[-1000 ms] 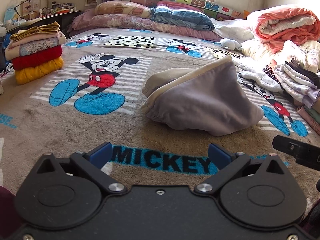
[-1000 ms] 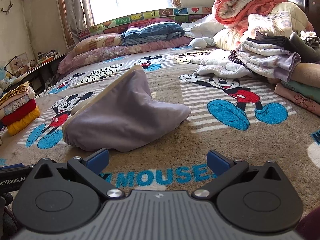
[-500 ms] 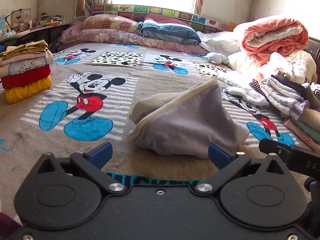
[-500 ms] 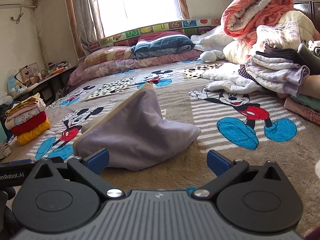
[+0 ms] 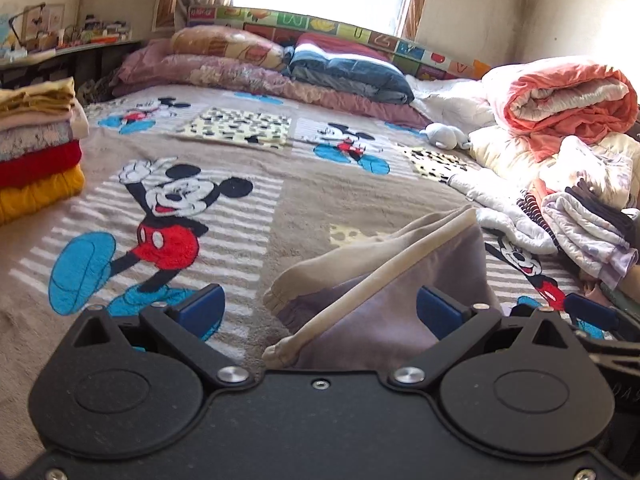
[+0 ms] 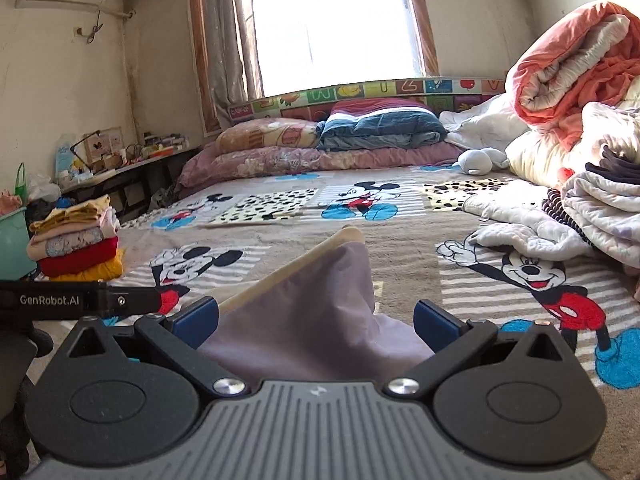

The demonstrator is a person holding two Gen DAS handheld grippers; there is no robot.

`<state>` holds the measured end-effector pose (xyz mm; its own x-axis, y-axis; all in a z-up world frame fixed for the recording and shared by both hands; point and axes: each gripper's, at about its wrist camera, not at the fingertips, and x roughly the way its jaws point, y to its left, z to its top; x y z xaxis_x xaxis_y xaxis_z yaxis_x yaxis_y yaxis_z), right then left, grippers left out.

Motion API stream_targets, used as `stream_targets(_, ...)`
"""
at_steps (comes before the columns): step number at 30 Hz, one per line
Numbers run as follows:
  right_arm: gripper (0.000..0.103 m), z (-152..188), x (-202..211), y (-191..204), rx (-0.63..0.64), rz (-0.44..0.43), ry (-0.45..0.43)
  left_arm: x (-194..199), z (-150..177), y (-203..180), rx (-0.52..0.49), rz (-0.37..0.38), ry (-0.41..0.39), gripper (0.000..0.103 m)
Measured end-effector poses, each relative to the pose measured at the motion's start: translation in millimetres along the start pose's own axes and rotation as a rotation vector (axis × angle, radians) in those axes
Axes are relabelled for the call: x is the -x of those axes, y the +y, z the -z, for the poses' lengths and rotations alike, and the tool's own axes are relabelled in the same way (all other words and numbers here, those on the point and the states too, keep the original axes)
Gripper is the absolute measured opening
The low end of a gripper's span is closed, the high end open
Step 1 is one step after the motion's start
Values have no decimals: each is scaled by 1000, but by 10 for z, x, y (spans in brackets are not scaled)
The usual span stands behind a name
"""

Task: Fold clothes
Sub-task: 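Grasp the elastic cuff with the right gripper while the left gripper approaches the other cuff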

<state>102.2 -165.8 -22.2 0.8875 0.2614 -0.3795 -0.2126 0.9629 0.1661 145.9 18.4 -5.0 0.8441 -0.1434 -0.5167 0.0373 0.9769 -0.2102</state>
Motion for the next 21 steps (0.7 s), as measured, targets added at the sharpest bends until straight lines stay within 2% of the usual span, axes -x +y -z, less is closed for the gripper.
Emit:
stream_targets(3,103,104,-223,167,88,-46,48,-135,-86,94,38,13,23,103)
stream_targets(10,103,373,-470,695,364,-73,24,-439,-266,326,131,42,72,103)
stream_targets(12,103,457,-460,848,428,-57,1,-464,-171,475,195,51,63,103)
stream_targets(14,103,597,-465,966,519,-50,-12,-545,-50,678,300,81,103,103)
stream_targets(16,102,730,-479,1075,606,-44,-21,-607,9,737,344,93,132,103)
stream_targets(19,94,787,-576,1115,645,-43,8,-657,42,664,326,99,144,103)
stream_targets(21,82,759,-593,1080,621,-41,32,-667,62,601,308,115,146,103)
